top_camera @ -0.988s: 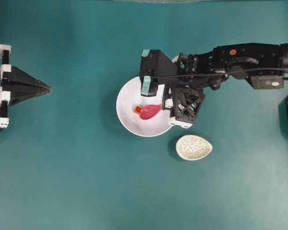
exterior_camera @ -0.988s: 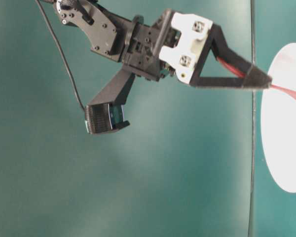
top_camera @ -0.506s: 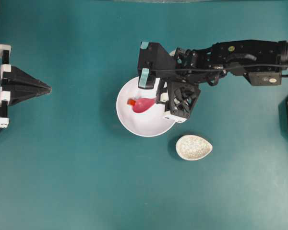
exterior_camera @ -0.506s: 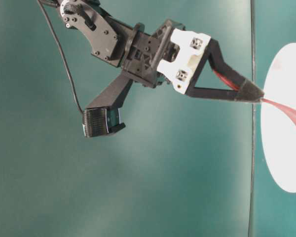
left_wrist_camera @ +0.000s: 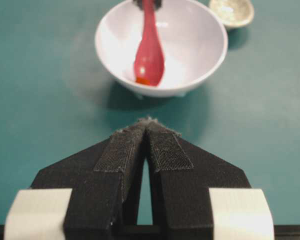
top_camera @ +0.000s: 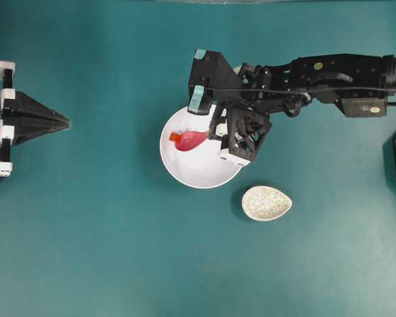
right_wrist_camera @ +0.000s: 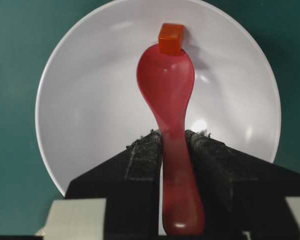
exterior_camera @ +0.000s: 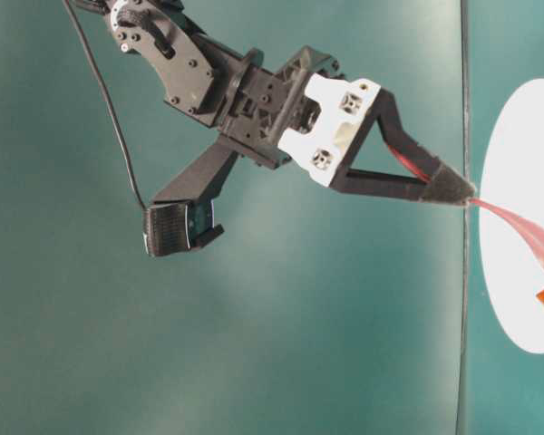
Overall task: Grip the spoon and scoop the red block from the bowl with right arm.
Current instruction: 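Drag the spoon under the red cube to scoop it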
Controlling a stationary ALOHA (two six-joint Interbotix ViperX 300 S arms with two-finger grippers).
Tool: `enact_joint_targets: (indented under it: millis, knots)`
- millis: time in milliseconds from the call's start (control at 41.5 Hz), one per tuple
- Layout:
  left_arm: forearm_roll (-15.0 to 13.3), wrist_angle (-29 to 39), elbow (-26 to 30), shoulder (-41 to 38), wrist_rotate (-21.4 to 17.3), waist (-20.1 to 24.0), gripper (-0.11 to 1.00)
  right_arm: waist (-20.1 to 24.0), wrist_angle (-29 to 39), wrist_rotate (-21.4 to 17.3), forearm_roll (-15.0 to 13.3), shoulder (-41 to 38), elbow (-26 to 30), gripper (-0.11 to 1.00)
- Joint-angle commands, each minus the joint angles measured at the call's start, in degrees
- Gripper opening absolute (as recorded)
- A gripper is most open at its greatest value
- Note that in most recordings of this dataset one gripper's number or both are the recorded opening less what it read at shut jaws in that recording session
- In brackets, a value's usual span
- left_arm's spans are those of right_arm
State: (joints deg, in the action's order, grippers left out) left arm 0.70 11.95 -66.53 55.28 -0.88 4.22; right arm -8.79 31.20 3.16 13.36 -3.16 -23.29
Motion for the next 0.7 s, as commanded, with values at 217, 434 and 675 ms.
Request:
enact_joint_targets:
  millis: [217,434,675]
  knots:
    - [0.2,-0.6,1.0,-0.3,-0.1,0.2,0.00,-0.1,-2.8,-0.1,0.1,1.5,1.6,0.25]
    - [0.2,-0.6,1.1,-0.3,-0.1,0.1,0.00,0.0,-3.3,-0.2,0.2,2.3,1.4,0.25]
    - [0.2,-0.6,1.1,-0.3,-0.1,0.2,0.00,0.4,-3.3,-0.2,0.2,3.5,1.1,0.25]
